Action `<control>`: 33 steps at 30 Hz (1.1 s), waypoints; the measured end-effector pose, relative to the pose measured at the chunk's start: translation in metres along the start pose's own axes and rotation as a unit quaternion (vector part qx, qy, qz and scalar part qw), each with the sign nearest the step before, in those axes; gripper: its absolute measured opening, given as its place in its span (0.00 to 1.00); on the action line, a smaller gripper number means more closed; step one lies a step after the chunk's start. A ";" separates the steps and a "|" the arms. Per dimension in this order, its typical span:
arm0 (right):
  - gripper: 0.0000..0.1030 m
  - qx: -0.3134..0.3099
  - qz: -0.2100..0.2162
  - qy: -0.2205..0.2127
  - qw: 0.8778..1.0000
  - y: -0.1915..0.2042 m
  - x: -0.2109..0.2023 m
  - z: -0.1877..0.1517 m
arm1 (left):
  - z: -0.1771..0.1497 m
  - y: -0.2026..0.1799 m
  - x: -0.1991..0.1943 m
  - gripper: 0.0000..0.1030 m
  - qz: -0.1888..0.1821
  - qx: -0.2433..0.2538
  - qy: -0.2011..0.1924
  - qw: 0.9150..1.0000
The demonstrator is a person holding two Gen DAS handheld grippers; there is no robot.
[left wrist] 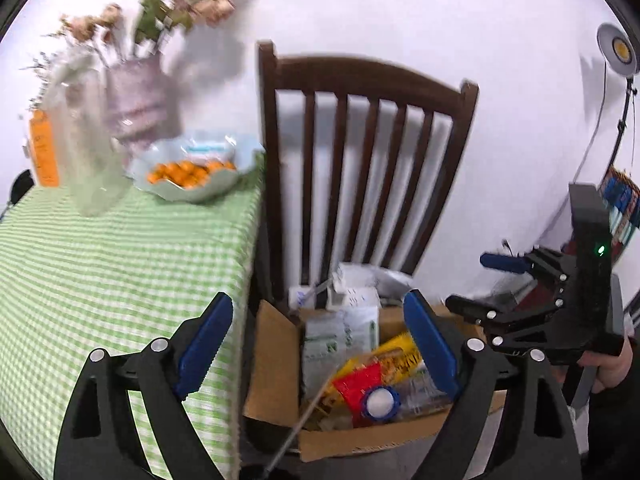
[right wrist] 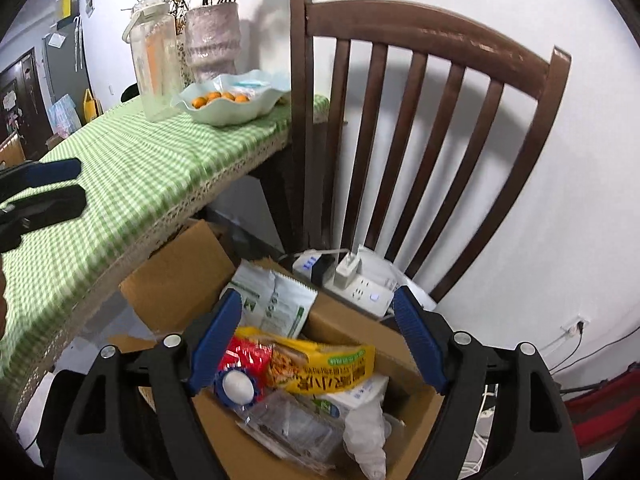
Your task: Collect trash
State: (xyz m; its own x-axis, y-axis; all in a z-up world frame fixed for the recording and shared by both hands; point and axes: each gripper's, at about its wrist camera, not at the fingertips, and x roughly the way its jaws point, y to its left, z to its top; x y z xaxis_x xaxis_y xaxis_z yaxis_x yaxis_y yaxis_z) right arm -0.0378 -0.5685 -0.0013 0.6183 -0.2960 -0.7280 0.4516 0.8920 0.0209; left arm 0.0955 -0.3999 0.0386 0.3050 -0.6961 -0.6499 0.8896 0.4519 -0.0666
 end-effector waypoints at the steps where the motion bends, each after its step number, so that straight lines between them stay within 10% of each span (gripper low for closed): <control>1: 0.73 -0.001 0.002 -0.008 1.000 0.005 -0.001 0.004 | 0.000 0.003 -0.005 0.82 0.005 -0.004 -0.011 1.000; 12: 0.77 -0.029 0.077 -0.113 0.990 0.096 -0.020 0.062 | -0.022 0.082 -0.114 0.91 0.147 -0.082 -0.127 0.978; 24: 0.77 -0.137 0.143 -0.176 0.964 0.231 -0.057 0.096 | -0.076 0.143 -0.242 0.93 0.333 -0.172 -0.161 0.913; 33: 0.81 -0.155 0.177 -0.209 0.949 0.298 -0.093 0.097 | -0.115 0.150 -0.318 0.93 0.401 -0.200 -0.188 0.874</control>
State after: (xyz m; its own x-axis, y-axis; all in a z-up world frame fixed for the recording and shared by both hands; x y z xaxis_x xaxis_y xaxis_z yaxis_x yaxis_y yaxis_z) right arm 0.1018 -0.3084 0.1396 0.9266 -0.0118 -0.3758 -0.0020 0.9993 -0.0361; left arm 0.0929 -0.0464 0.1481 0.9330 -0.1653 -0.3195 0.1705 0.9853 -0.0119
